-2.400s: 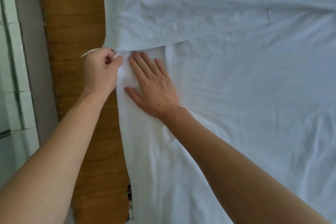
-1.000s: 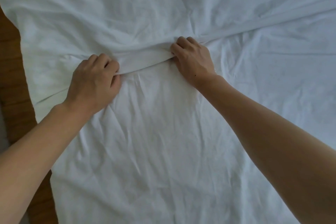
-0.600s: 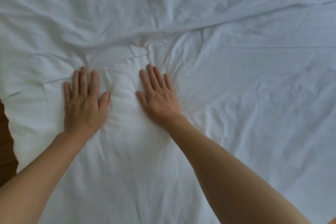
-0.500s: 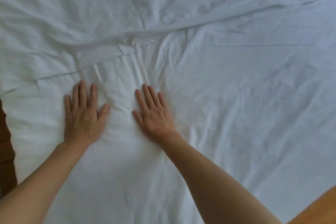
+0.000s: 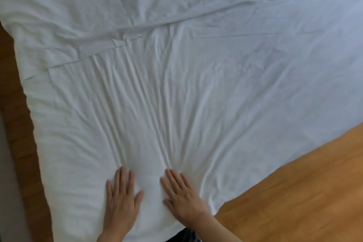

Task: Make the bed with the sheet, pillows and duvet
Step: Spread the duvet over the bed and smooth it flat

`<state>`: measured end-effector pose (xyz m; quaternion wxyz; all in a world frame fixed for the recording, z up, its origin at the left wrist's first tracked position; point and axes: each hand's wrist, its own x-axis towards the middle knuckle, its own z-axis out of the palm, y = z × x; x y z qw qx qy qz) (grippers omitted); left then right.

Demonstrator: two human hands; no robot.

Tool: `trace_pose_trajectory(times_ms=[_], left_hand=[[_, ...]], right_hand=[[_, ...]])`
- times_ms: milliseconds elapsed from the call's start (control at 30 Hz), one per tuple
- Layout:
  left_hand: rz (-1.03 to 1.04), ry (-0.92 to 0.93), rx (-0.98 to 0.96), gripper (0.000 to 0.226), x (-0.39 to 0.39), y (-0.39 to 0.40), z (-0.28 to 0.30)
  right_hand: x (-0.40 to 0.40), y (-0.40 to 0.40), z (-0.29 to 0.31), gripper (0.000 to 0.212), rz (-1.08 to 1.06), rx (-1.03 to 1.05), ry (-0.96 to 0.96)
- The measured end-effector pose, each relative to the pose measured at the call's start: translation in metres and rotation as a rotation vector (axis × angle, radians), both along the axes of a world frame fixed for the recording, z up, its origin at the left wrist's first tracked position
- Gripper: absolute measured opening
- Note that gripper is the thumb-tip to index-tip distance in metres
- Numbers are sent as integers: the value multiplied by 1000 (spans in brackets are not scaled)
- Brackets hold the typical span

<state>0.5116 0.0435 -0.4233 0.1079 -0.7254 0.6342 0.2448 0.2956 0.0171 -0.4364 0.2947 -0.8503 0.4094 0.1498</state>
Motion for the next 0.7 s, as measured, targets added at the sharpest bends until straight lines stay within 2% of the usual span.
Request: trace_pose_trajectory(times_ms=[167,233,267,400,533,700], left_hand=[[10,14,54,77,1,-2,9],[15,41,56,73,1,2,17],[25,48,71,70,1,1,23],[36,70,-19,64,-15,-8,34],[66,103,-196,55,-51,-37,30],[173,155,-360,53,-110,-133,2]], right_hand=[[6,-15,23,61,-25,42,53],[6,-19,36,61,36,106,41],[4,-21,41,60,-8,101,16],[-4,-41,57,43,-180,14,-146],[-34,-77,47,29,-396,-207,-331],[-109,-171,20,34,-566,-293,-372]])
